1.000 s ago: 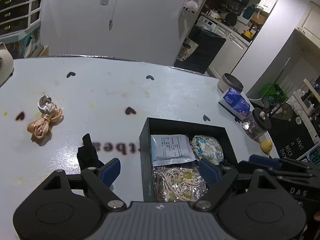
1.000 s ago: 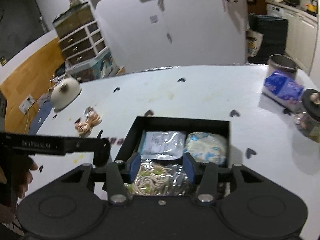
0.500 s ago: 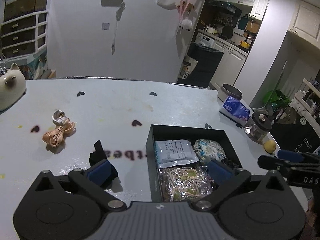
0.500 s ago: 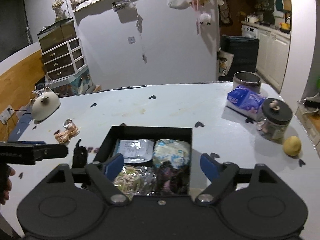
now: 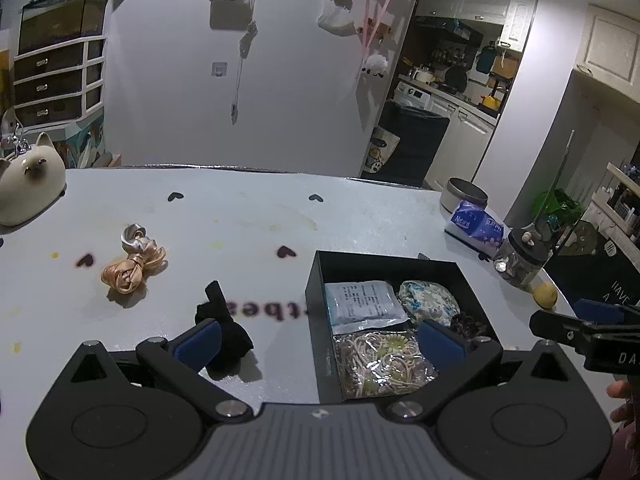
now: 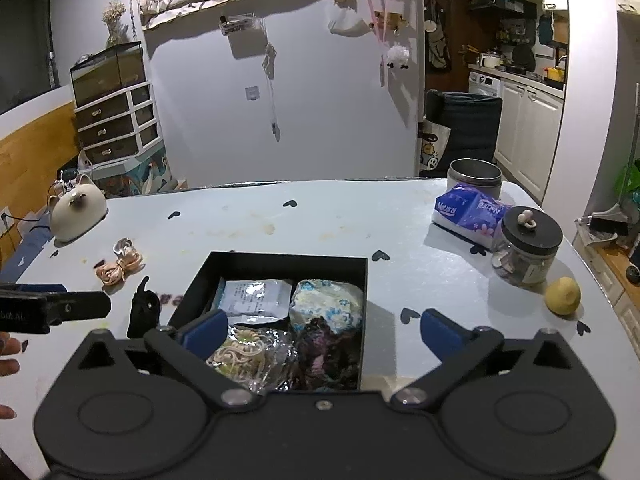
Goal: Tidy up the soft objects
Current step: 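Grasp the black cloth with the right tool while the left tool grasps the peach ribbon bundle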
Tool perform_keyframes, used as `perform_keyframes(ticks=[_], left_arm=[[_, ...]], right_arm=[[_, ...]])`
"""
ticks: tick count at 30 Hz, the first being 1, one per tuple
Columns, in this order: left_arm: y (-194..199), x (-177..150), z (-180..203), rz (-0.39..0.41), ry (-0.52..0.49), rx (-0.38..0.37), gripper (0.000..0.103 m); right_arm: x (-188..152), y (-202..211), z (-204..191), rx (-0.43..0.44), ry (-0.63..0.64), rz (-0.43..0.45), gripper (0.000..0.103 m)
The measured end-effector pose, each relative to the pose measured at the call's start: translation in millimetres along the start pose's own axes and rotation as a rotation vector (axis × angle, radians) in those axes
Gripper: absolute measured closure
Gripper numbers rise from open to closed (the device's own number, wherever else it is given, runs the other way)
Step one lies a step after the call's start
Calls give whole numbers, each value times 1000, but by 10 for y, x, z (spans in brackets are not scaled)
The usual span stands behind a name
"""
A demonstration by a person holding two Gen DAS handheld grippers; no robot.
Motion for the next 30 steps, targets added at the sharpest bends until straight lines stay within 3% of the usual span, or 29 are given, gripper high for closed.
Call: perform_keyframes(ticks=[12, 30], left_arm=[[73, 74, -373, 15, -12, -16, 0], [-63, 446, -1444, 14, -66, -38, 0]], right_arm=[[12, 6, -340, -43, -52, 23, 0], [118, -340, -1443, -37, -52, 11, 0]])
Point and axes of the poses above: each gripper's, at about its wrist camera, not at the fingertips, and y roughly against the way its jaws point, z to its right, x to its top, the point moved 2 cm from there along -y, roughly the way its jaws point, and after that the axes turned 3 degrees about y, right-handed, at the moved point
